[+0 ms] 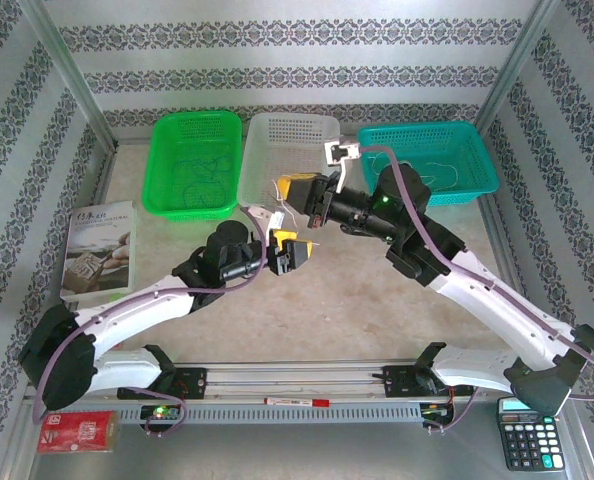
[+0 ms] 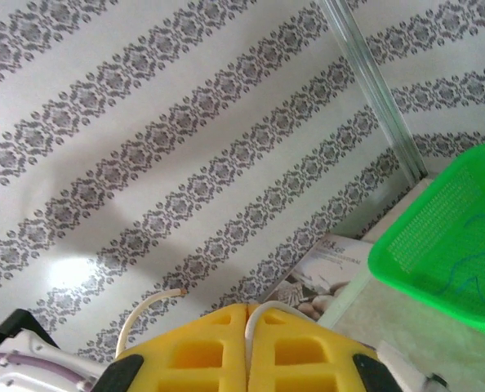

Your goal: Untangle the cables

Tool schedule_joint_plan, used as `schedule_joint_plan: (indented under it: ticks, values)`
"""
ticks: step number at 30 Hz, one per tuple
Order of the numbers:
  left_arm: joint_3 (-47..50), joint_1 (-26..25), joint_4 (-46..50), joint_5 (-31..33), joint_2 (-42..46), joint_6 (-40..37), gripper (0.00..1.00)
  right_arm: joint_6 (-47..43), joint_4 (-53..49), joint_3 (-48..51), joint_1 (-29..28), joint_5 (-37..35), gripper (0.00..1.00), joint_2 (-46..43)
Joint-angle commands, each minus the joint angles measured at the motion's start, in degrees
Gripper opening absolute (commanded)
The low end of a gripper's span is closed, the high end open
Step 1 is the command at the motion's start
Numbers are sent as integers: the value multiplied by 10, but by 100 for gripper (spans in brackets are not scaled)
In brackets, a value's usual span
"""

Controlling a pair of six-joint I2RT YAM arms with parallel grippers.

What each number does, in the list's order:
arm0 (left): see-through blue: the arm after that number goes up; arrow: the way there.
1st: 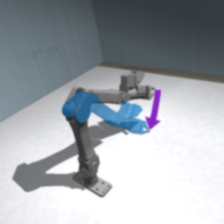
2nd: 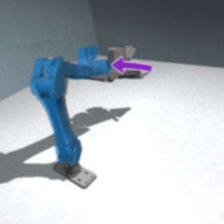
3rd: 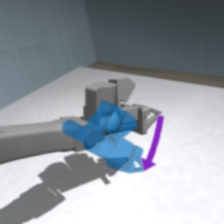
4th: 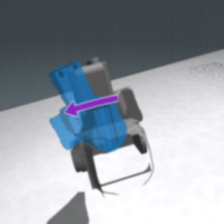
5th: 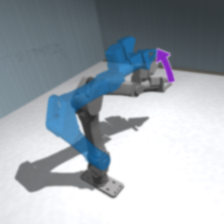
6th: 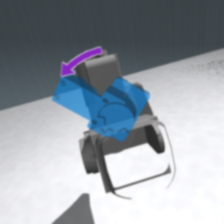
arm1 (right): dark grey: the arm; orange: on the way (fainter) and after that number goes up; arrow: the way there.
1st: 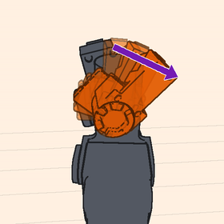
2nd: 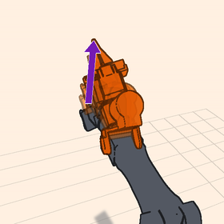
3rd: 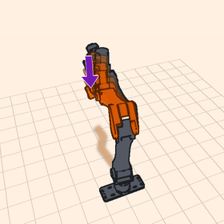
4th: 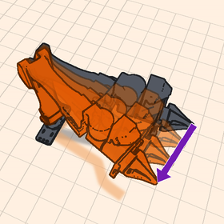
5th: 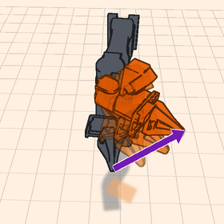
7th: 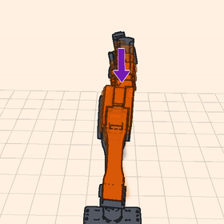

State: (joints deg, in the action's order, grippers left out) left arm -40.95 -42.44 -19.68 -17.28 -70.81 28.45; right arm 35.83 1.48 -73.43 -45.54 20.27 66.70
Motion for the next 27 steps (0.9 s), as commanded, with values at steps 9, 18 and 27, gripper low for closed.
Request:
schedule_joint_plan:
  ticks: [9,18,27]
  values:
    - [7,-7,-87,6,-46,4,50,9,16,-104,-6,22,0,15]
    - [33,-6,-99,12,-28,6,19,-14,-5,-122,1,-5,0,12]
    - [87,-5,-117,27,9,12,0,-2,-6,-112,56,-10,0,-11]
